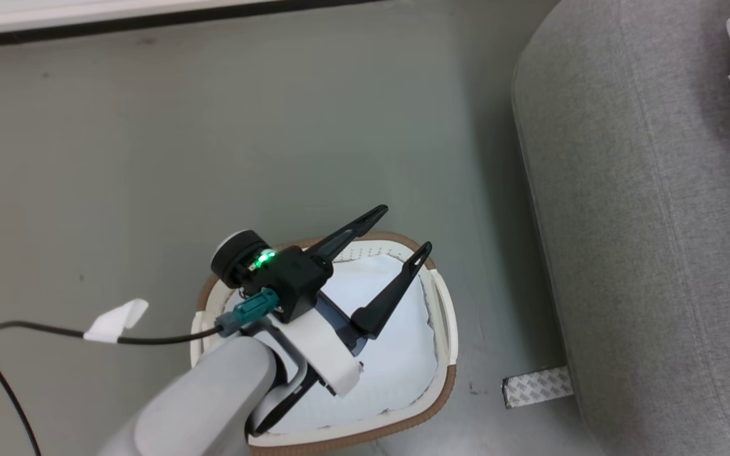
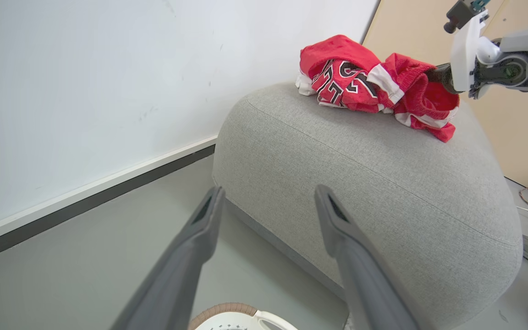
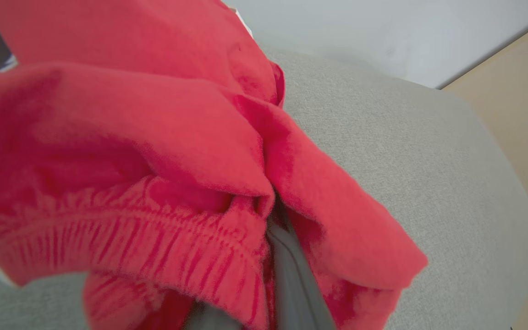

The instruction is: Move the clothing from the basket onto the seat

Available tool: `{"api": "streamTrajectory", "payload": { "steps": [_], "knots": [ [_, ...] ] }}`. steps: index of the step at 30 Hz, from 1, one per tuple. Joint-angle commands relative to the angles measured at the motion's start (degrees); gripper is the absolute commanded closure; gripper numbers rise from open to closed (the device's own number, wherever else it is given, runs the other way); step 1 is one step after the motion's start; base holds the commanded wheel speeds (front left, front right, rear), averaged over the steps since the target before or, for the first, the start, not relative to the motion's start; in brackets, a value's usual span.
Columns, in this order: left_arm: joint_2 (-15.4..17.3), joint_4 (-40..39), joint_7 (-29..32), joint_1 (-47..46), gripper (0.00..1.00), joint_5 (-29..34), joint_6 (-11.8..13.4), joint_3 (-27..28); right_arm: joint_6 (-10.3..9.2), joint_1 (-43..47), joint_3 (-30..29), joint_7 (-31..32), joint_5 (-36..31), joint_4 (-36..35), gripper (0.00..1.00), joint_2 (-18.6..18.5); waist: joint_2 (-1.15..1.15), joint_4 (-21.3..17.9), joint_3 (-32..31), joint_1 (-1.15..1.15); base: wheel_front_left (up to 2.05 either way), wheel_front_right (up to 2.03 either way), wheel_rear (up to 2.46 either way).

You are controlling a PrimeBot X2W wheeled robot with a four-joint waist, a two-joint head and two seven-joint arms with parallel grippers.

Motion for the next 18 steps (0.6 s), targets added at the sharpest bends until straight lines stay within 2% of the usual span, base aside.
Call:
{"api": "streamTrajectory", "payload": {
  "steps": [1, 5, 9, 14, 18],
  "knots": [
    [0.1, 0.5, -0.3, 0.8, 0.0, -0.5, 0.1, 0.0, -0.15, -0.2, 0.9, -0.2, 0.9, 0.4, 0.0, -0.1, 0.0, -0.3, -1.2, -0.01, 0.0, 0.0, 0.0],
    [-0.5, 2.2, -1.4, 2.1, 0.0, -1.3, 0.5, 0.2, -0.15, 1.5, 5.6, 1.4, 2.7, 0.4, 0.0, 0.4, 0.0, -1.0, -5.2, -0.01, 0.0, 0.0, 0.0],
    [-1.2, 4.0, -2.5, 4.7, 0.0, -2.7, 1.6, 1.3, -0.15, 3.3, 11.1, 3.1, 6.0, -1.7, 0.0, -1.0, 0.0, -1.5, -10.8, -0.01, 0.0, 0.0, 0.0],
    [-1.4, 5.7, -3.2, 8.8, 0.0, -4.7, 3.2, 3.5, -0.15, 6.3, 17.5, 7.0, 11.3, -6.1, 0.0, -4.9, 0.0, -1.5, -18.1, -0.01, 0.0, 0.0, 0.0],
    [-1.4, 6.2, -3.6, 11.7, 0.0, -5.9, 4.8, 5.9, -0.15, 8.4, 20.3, 6.1, 15.9, -12.6, 0.0, -7.8, 0.0, -0.5, -23.0, -0.01, 0.0, 0.0, 0.0]
  ]
}}
